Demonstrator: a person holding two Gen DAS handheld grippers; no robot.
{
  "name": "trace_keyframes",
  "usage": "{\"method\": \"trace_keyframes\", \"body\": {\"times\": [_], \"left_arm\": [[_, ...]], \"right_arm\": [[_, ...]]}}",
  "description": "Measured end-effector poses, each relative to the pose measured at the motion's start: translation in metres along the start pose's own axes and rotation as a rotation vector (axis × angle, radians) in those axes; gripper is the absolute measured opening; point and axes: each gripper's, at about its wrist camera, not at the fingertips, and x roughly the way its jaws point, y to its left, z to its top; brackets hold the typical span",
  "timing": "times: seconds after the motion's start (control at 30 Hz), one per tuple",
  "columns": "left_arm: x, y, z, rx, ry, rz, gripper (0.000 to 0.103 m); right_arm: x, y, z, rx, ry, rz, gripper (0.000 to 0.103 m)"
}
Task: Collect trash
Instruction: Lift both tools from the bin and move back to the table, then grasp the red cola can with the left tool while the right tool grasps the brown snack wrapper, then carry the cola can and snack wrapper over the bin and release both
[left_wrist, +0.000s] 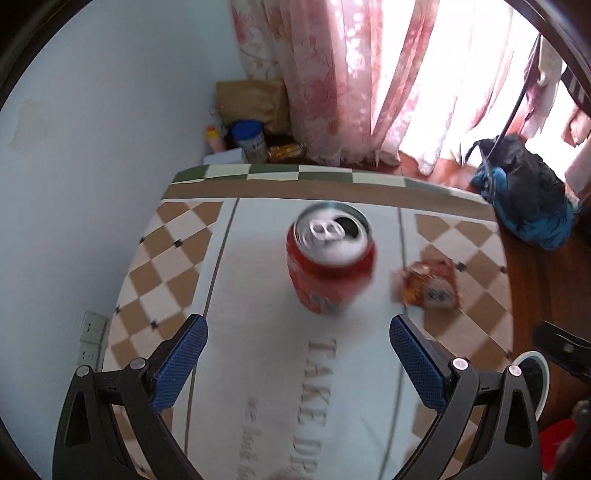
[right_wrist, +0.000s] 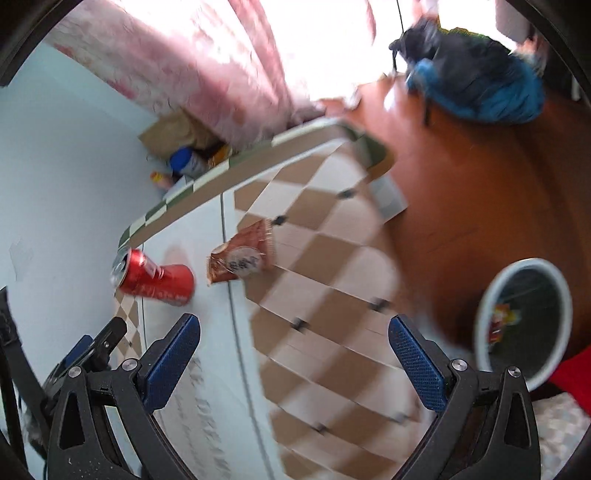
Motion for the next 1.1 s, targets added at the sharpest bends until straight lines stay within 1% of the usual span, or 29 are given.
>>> {"method": "trace_keyframes", "body": {"times": [0.03, 0.1, 0.17, 0.27, 0.3, 0.33, 0.43, 0.5, 0.53, 0.6, 0.63, 0.67, 0.7, 0.73, 0.8, 0.93, 1.1], "left_arm": [[0.012, -0.002, 0.008, 0.017, 0.018, -0.014, 0.101], [0.027, -0.004, 0.017, 0.039, 0.04, -0.015, 0.101], [0.038, -0.01, 0.027, 0.071, 0.054, -0.026, 0.101], [0.05, -0.015, 0.036, 0.103, 0.042, -0.041, 0.1], [0.051, -0.016, 0.038, 0.11, 0.022, -0.048, 0.095], [0.046, -0.014, 0.04, 0.112, 0.001, -0.065, 0.074], [0.045, -0.009, 0.045, 0.117, -0.028, -0.054, 0.072], [0.046, -0.006, 0.047, 0.12, -0.045, -0.041, 0.072], [0.047, -0.004, 0.048, 0.124, -0.054, -0.029, 0.072], [0.044, 0.005, 0.046, 0.113, -0.074, -0.006, 0.072], [0.042, 0.007, 0.045, 0.109, -0.078, -0.004, 0.072], [0.04, 0.01, 0.044, 0.108, -0.085, 0.004, 0.072], [0.036, 0.013, 0.043, 0.107, -0.094, 0.013, 0.072], [0.033, 0.015, 0.041, 0.11, -0.104, 0.021, 0.072], [0.027, 0.019, 0.037, 0.111, -0.113, 0.033, 0.072], [0.009, 0.03, 0.025, 0.097, -0.126, 0.032, 0.072], [-0.02, 0.031, 0.009, 0.103, -0.156, 0.025, 0.073]], "right_arm": [[0.02, 0.009, 0.01, 0.005, 0.016, -0.009, 0.103], [0.043, 0.019, 0.021, 0.004, 0.028, -0.026, 0.101], [0.066, 0.029, 0.034, 0.003, 0.047, -0.038, 0.09], [0.091, 0.038, 0.047, -0.009, 0.076, -0.061, 0.09], [0.096, 0.04, 0.05, -0.012, 0.082, -0.062, 0.089], [0.102, 0.042, 0.052, -0.016, 0.088, -0.067, 0.088], [0.119, 0.051, 0.056, -0.04, 0.109, -0.077, 0.078], [0.122, 0.056, 0.055, -0.066, 0.101, -0.101, 0.074], [0.124, 0.062, 0.054, -0.091, 0.097, -0.101, 0.068], [0.127, 0.071, 0.053, -0.13, 0.09, -0.137, 0.062], [0.128, 0.074, 0.051, -0.155, 0.084, -0.159, 0.054], [0.128, 0.078, 0.049, -0.179, 0.076, -0.18, 0.035], [0.128, 0.081, 0.046, -0.208, 0.073, -0.197, 0.022], [0.128, 0.083, 0.043, -0.219, 0.074, -0.199, 0.015], [0.123, 0.081, 0.041, -0.226, 0.058, -0.189, 0.013], [0.1, 0.079, 0.032, -0.219, 0.012, -0.151, 0.011], [0.05, 0.074, 0.018, -0.219, -0.069, -0.11, 0.011]]}}
